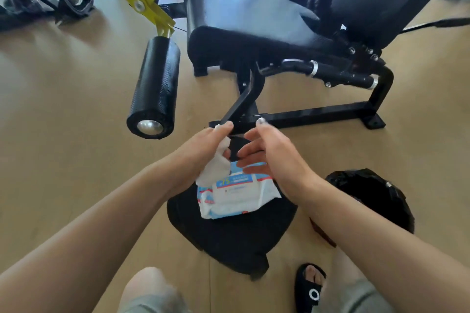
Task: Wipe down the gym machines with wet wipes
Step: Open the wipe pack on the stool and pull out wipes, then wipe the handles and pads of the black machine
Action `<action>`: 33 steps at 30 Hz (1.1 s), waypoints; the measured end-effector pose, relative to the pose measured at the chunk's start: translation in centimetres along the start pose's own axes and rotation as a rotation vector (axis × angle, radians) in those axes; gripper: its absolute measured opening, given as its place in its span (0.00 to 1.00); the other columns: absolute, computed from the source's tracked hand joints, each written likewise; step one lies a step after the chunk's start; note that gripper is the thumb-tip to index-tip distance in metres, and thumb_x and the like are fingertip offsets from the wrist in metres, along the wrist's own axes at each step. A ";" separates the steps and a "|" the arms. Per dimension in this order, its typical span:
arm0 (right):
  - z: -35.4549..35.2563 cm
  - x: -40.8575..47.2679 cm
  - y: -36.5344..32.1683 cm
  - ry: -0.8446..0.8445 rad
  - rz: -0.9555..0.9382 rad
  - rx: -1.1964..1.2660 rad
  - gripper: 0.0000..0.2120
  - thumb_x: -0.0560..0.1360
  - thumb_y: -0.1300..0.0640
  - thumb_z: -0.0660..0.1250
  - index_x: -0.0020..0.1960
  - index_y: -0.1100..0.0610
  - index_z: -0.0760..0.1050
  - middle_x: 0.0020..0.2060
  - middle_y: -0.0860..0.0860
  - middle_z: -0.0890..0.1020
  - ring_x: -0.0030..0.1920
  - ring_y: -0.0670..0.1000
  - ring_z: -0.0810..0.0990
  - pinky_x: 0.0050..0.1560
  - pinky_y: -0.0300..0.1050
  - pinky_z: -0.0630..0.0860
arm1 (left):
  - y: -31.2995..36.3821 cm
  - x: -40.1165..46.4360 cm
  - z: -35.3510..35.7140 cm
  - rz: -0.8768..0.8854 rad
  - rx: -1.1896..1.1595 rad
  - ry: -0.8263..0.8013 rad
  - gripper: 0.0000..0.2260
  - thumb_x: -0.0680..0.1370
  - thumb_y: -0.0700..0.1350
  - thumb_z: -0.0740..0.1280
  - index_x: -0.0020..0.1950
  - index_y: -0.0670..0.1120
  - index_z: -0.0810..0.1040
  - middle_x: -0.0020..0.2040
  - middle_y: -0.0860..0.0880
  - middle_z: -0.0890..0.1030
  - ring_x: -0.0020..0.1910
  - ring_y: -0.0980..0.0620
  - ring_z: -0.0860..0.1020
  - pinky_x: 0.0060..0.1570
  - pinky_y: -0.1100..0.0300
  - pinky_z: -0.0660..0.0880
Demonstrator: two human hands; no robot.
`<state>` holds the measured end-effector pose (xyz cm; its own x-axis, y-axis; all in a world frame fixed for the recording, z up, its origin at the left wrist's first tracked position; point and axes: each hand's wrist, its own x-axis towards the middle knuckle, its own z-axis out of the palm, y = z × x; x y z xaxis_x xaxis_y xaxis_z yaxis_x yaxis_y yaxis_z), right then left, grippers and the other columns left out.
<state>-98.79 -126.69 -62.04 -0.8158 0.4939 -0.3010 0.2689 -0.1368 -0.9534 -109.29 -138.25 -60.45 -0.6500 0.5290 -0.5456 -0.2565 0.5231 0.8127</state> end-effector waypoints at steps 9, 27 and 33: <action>2.4 -5.3 -17.4 0.019 0.194 0.094 0.22 0.85 0.38 0.52 0.52 0.53 0.76 0.48 0.54 0.83 0.51 0.53 0.84 0.57 0.56 0.83 | 14.9 -8.4 -1.8 -0.114 -0.206 0.011 0.31 0.76 0.68 0.63 0.69 0.48 0.66 0.60 0.39 0.78 0.55 0.39 0.81 0.53 0.40 0.81; -0.4 -16.3 -53.4 -0.071 0.074 0.452 0.16 0.82 0.47 0.64 0.63 0.57 0.79 0.52 0.57 0.87 0.52 0.57 0.87 0.49 0.54 0.85 | 45.2 -29.2 -12.7 0.297 -0.088 -0.008 0.13 0.80 0.50 0.69 0.59 0.43 0.77 0.51 0.42 0.83 0.50 0.44 0.84 0.43 0.54 0.80; -1.9 -12.3 -56.3 0.113 -0.003 0.405 0.15 0.84 0.50 0.63 0.61 0.61 0.77 0.53 0.59 0.85 0.48 0.56 0.86 0.47 0.53 0.85 | 49.2 -26.9 -13.6 0.290 -0.056 0.056 0.08 0.83 0.47 0.66 0.58 0.43 0.78 0.43 0.47 0.80 0.38 0.54 0.79 0.39 0.61 0.79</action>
<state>-102.96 -123.43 -4.66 -0.7489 0.5828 -0.3154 0.0248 -0.4510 -0.8922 -114.14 -135.77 -2.99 -0.7397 0.6125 -0.2786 -0.0928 0.3173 0.9438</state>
